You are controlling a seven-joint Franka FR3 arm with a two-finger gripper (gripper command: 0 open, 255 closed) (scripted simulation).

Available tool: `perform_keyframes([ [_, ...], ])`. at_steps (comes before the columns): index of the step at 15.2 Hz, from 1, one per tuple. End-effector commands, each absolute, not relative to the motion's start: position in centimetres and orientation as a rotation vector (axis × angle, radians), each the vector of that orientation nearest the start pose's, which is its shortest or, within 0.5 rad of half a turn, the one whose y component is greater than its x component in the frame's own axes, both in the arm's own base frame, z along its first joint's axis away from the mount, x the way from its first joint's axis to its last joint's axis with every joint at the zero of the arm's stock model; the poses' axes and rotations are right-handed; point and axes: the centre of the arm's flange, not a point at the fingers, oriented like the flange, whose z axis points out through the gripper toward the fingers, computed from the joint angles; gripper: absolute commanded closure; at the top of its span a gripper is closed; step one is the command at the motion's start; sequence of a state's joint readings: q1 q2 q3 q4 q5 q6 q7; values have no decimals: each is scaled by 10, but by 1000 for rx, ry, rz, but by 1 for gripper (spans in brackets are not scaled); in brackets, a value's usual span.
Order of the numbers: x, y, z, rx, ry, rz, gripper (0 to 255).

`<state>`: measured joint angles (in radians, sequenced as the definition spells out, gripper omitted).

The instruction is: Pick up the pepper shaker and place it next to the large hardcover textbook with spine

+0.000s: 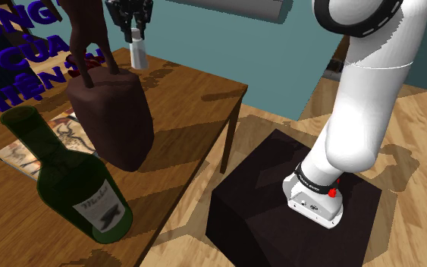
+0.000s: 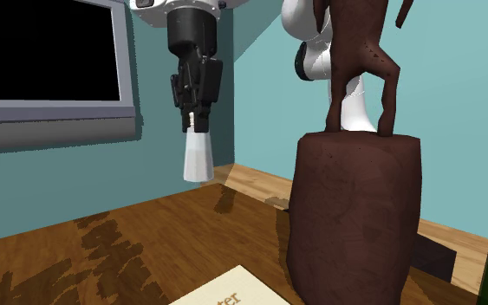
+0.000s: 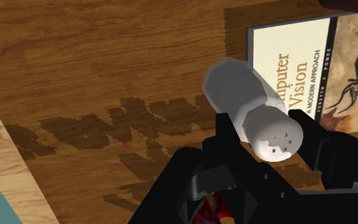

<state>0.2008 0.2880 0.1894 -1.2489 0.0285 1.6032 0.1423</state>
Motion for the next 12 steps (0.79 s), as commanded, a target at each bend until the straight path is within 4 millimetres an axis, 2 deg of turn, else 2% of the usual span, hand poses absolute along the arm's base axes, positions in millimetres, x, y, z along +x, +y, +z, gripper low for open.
perform_keyframes([
  [1,602,229,601,-3022,-361,-73,255],
  [12,602,229,543,-3022,-361,-73,255],
])
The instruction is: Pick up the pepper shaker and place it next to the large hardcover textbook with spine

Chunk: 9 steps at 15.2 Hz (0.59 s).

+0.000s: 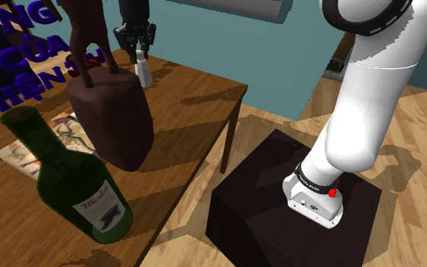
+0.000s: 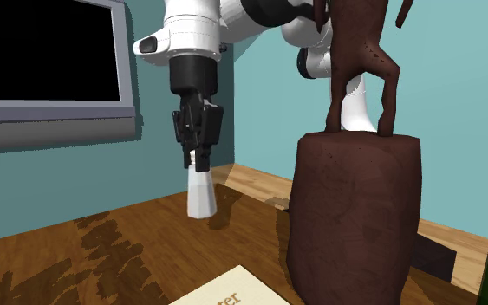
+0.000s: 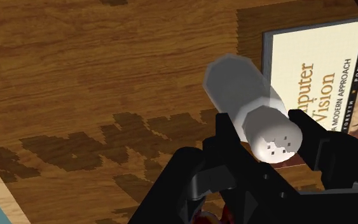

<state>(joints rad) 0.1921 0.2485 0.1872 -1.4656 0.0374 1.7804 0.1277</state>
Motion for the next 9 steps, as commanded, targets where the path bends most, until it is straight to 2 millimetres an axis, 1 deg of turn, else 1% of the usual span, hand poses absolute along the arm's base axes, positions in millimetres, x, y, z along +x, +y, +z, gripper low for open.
perform_keyframes([
  [1,602,229,537,-3022,-361,-73,255],
  [9,602,229,495,-3022,-361,-73,255],
])
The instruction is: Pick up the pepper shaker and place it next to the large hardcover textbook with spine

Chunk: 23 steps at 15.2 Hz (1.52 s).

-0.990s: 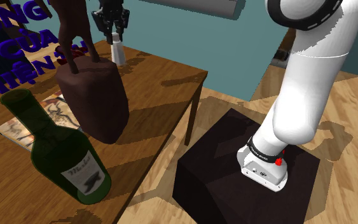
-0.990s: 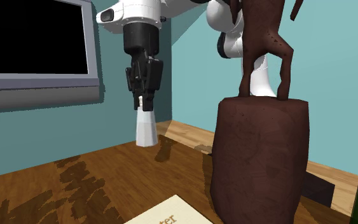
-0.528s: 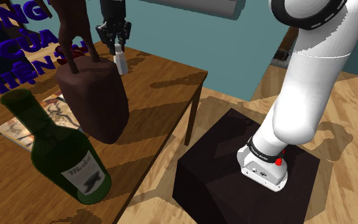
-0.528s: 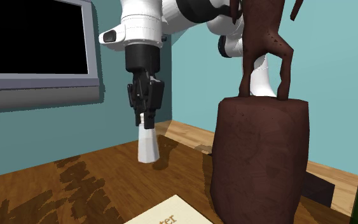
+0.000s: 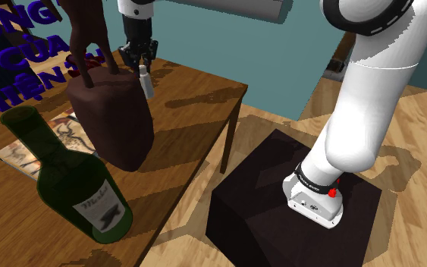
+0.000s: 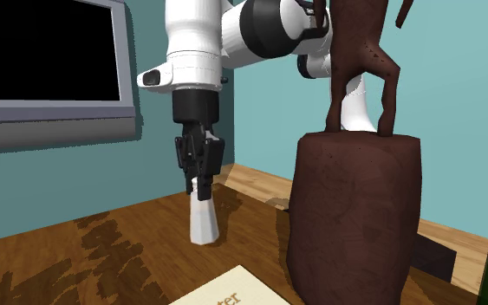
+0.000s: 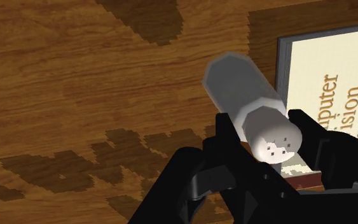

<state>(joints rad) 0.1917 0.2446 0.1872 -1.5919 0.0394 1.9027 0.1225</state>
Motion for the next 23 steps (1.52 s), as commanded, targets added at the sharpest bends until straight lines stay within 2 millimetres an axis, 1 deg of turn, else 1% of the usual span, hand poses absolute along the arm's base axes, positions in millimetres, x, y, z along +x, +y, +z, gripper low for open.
perform_keyframes([
  [1,602,229,490,-3022,-361,-73,255],
  [7,602,229,458,-3022,-361,-73,255],
  [15,602,229,457,-3022,-361,-73,255],
  [16,602,229,457,-3022,-361,-73,0],
  [21,602,229,457,-3022,-361,-73,0],
  [23,601,226,483,-3022,-361,-73,0],
])
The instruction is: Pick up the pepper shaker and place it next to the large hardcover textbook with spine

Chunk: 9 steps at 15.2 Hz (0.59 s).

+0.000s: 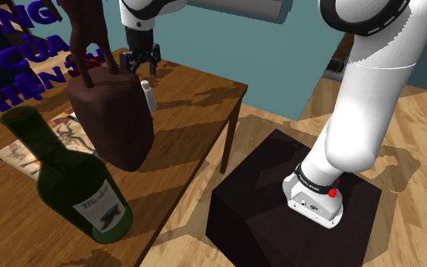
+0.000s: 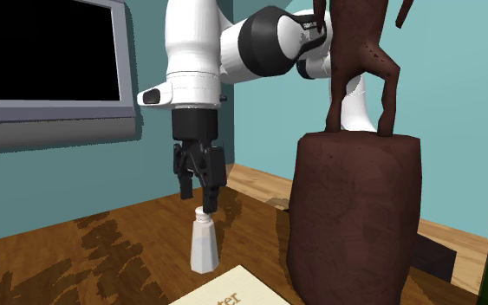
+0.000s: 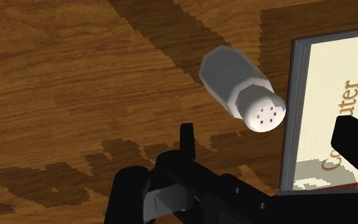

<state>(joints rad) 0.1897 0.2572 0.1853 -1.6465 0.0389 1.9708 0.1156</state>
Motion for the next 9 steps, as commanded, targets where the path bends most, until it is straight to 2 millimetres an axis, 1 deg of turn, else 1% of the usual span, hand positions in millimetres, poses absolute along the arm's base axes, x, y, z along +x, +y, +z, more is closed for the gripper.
perform_keyframes([
  [1,600,225,496,-3022,-361,-73,0],
  [2,600,224,506,-3022,-361,-73,0],
  [9,600,224,506,-3022,-361,-73,0],
])
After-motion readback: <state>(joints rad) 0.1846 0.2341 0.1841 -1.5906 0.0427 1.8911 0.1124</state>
